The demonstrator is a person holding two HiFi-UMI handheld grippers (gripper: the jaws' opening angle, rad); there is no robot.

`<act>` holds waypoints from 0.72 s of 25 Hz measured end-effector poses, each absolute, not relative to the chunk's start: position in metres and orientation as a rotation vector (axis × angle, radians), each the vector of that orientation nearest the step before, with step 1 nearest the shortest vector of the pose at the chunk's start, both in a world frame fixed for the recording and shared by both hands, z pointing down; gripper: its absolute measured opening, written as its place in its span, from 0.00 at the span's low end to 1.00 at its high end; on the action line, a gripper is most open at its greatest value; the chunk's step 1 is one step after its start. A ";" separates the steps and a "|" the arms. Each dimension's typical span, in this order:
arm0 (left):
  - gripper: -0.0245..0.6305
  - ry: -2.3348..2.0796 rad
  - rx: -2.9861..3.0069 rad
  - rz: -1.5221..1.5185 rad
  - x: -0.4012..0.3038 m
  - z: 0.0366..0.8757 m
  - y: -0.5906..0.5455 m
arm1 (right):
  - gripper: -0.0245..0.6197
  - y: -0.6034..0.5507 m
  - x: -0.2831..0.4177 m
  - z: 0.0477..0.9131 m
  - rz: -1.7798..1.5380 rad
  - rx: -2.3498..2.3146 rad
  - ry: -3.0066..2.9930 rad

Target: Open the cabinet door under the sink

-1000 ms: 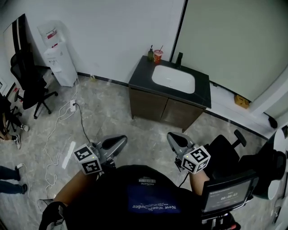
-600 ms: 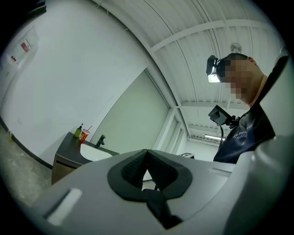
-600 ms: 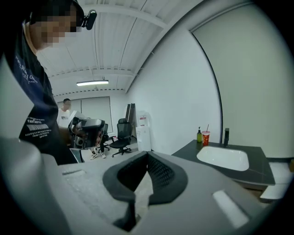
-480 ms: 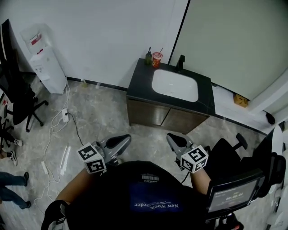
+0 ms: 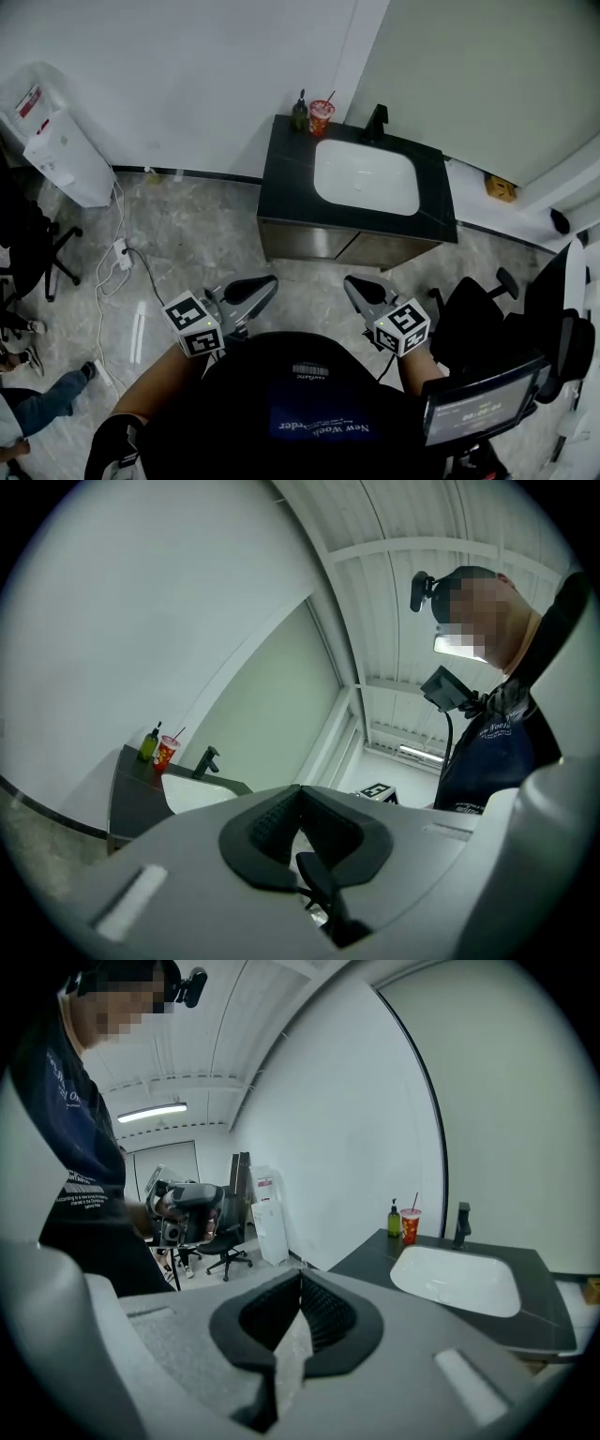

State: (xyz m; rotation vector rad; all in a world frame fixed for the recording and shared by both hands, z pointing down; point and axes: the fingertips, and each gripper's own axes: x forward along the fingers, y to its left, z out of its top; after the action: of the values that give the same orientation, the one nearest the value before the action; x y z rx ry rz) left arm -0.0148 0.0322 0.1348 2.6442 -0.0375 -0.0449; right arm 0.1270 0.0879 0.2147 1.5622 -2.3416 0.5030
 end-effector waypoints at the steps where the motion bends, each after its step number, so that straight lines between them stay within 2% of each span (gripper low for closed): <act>1: 0.04 -0.050 2.634 -0.035 -0.006 0.140 0.025 | 0.04 0.081 0.135 0.222 0.521 1.545 -2.345; 11: 0.04 -0.386 2.462 -0.017 0.097 0.201 -0.040 | 0.05 -0.001 0.198 0.320 0.576 1.046 -2.434; 18: 0.04 -0.516 2.406 0.118 0.096 0.284 -0.047 | 0.23 -0.020 0.177 0.422 0.349 0.785 -2.319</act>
State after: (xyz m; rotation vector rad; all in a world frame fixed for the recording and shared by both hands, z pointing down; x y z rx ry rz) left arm 0.0964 -0.0466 0.2839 2.4059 -0.5165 0.1184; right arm 0.1765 -0.0202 0.4216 0.7851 -2.3190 0.3492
